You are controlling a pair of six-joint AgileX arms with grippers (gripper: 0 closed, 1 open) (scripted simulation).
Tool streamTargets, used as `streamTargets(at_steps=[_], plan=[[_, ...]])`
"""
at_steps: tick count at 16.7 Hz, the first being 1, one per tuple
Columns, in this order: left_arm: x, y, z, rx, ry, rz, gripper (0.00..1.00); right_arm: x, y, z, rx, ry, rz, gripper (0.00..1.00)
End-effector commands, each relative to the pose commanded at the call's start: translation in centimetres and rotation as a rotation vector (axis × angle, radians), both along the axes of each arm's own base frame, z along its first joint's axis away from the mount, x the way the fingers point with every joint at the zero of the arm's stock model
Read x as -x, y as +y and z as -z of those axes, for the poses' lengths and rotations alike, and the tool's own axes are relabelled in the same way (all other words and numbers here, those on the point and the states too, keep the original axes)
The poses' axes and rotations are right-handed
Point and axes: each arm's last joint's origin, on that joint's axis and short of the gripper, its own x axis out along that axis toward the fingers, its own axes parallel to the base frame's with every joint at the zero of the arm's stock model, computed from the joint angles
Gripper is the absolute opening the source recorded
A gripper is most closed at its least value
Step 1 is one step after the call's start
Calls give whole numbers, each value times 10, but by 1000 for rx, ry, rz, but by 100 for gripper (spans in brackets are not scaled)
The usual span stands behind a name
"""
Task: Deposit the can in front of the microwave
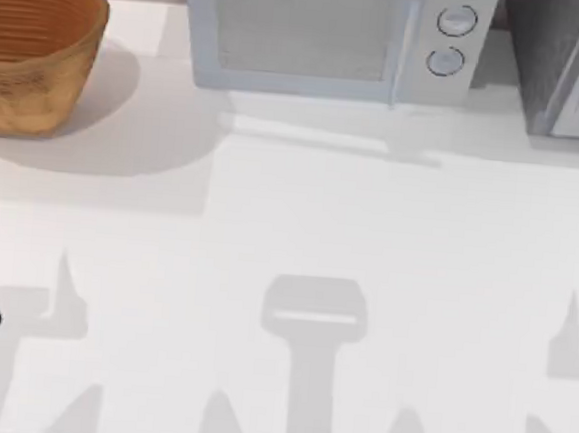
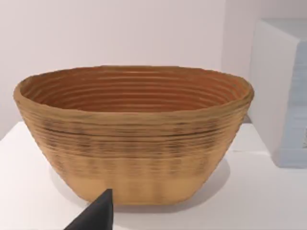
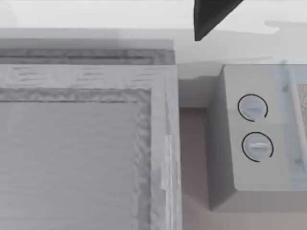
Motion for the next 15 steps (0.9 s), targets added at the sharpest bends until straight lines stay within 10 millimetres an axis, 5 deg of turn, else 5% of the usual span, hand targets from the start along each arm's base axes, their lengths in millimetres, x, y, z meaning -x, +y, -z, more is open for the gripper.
streamTargets(at_steps=[7, 15], plan=[[-5, 2, -13, -99, 149, -19, 100, 0, 0, 0, 0, 0, 0, 100], [-55, 21, -56, -471, 779, 31, 100, 0, 0, 0, 0, 0, 0, 100]])
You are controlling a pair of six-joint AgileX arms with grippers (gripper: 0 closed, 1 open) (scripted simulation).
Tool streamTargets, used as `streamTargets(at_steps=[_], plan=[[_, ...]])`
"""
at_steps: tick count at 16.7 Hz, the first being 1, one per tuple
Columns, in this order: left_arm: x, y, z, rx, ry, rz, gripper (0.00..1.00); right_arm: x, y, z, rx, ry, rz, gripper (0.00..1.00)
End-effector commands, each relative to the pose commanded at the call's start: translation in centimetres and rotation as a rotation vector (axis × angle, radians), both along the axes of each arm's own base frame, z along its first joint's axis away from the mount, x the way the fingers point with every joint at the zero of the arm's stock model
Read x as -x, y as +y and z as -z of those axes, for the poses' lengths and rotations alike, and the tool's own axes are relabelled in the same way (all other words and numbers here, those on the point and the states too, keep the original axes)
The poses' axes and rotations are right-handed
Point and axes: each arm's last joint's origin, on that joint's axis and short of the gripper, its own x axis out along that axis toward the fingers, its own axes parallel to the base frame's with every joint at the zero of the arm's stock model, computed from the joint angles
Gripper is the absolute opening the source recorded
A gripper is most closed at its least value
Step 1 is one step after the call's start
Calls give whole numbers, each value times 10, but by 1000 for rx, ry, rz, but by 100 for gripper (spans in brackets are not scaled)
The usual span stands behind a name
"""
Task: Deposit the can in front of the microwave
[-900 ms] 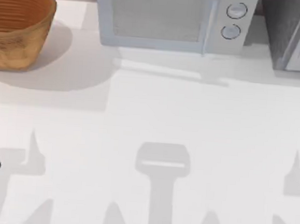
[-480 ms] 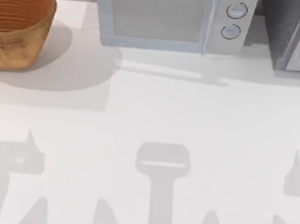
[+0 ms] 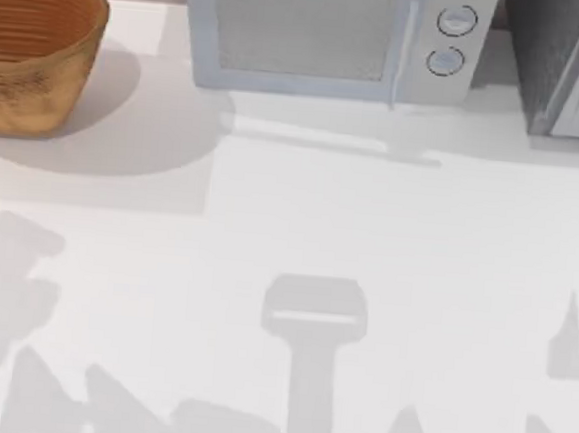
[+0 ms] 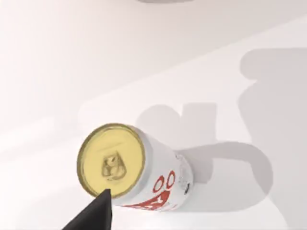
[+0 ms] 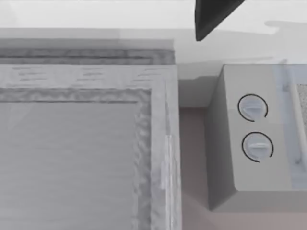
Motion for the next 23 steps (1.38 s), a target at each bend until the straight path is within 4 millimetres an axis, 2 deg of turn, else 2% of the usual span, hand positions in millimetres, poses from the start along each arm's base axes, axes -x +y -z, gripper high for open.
streamTargets(at_steps=[6, 9, 12, 16, 21, 23], plan=[[-76, 36, -13, -117, 527, 183, 100, 0, 0, 0, 0, 0, 0, 100], [-113, 59, -10, -97, 695, 283, 100, 0, 0, 0, 0, 0, 0, 100], [-142, 81, -5, -55, 786, 357, 100, 0, 0, 0, 0, 0, 0, 100], [-160, 98, -1, -16, 824, 403, 100, 0, 0, 0, 0, 0, 0, 100], [-161, 97, -2, -18, 823, 407, 100, 0, 0, 0, 0, 0, 0, 100], [-161, 98, 4, -13, 826, 405, 100, 0, 0, 0, 0, 0, 0, 100]])
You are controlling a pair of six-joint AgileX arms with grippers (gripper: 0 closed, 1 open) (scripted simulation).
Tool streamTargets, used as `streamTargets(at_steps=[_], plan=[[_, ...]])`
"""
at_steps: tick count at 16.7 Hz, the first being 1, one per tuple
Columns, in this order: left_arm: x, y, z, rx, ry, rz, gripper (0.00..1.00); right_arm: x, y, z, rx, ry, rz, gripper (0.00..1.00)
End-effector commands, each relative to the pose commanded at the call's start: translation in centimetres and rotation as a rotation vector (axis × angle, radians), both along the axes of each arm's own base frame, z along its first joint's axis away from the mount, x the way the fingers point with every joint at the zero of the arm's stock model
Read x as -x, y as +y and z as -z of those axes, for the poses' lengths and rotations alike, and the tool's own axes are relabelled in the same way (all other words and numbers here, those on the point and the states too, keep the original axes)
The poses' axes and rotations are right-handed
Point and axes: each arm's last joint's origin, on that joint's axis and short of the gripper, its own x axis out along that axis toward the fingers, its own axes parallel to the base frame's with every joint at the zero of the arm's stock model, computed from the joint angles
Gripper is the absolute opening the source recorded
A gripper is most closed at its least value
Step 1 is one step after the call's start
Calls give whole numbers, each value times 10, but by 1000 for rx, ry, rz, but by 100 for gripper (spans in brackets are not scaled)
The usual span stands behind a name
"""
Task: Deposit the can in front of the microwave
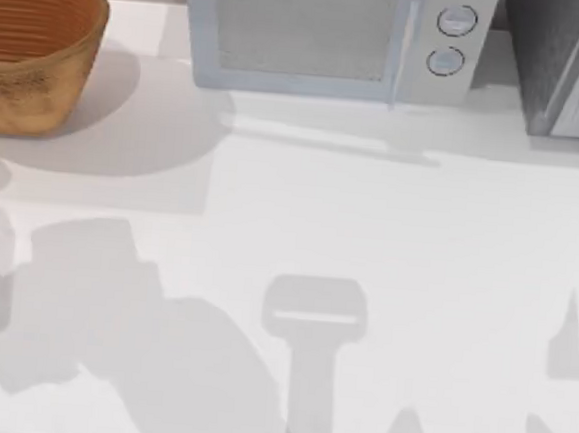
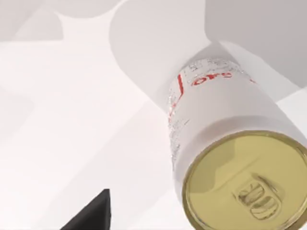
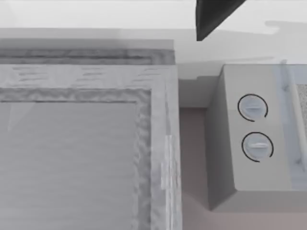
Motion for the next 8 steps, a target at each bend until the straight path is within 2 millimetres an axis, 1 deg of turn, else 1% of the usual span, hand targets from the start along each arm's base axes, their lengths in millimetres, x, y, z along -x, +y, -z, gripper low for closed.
streamTargets(at_steps=[6, 8], plan=[[-1, 1, 50, -2, -5, 0, 100, 0, 0, 0, 0, 0, 0, 100], [0, 1, 55, 0, -1, 0, 100, 0, 0, 0, 0, 0, 0, 100]])
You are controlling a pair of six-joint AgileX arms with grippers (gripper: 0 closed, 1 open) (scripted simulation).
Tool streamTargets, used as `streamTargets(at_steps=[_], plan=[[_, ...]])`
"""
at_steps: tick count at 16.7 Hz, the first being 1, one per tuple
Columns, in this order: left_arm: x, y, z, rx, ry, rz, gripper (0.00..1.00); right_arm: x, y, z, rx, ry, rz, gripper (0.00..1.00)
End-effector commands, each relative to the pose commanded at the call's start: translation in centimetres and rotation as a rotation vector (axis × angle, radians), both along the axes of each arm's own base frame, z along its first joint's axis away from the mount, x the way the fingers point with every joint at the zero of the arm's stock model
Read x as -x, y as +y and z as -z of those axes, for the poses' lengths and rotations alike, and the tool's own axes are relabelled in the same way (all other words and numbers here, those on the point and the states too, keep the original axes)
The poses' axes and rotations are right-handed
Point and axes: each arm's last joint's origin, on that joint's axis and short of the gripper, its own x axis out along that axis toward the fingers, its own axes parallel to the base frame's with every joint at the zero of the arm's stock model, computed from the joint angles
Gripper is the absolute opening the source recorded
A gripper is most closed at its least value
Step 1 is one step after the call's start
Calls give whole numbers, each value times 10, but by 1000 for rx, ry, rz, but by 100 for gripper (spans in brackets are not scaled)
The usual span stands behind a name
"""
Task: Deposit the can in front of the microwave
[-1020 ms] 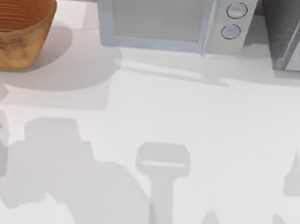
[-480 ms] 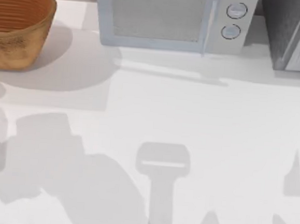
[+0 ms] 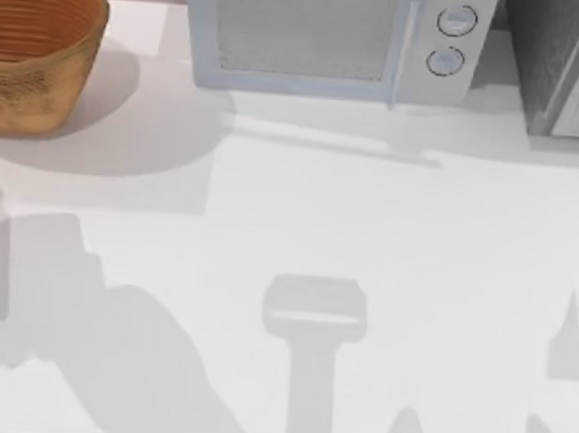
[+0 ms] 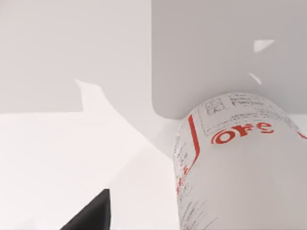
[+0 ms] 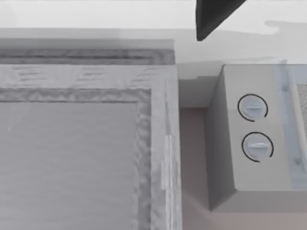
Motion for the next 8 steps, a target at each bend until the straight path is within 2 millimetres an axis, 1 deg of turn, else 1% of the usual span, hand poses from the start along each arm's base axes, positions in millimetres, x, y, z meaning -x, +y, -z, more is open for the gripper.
streamTargets(at_steps=[3, 8], plan=[[0, 0, 0, 0, 0, 0, 100, 0, 0, 0, 0, 0, 0, 100], [0, 0, 0, 0, 0, 0, 62, 0, 0, 0, 0, 0, 0, 100]])
